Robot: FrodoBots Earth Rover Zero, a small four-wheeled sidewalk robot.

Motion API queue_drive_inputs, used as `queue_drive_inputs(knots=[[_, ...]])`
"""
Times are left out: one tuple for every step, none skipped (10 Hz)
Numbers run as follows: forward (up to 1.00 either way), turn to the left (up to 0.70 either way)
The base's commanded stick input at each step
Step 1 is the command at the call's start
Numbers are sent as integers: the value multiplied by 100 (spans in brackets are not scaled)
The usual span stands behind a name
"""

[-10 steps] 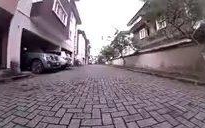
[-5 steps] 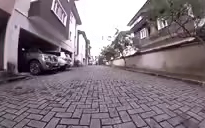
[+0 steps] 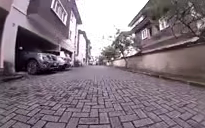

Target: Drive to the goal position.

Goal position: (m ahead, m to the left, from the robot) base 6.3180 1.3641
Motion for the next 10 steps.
queue_drive_inputs(knots=[[50, 0], [50, 0], [50, 0], [50, 0], [50, 0], [50, 0], [50, 0], [50, 0], [50, 0], [50, 0]])
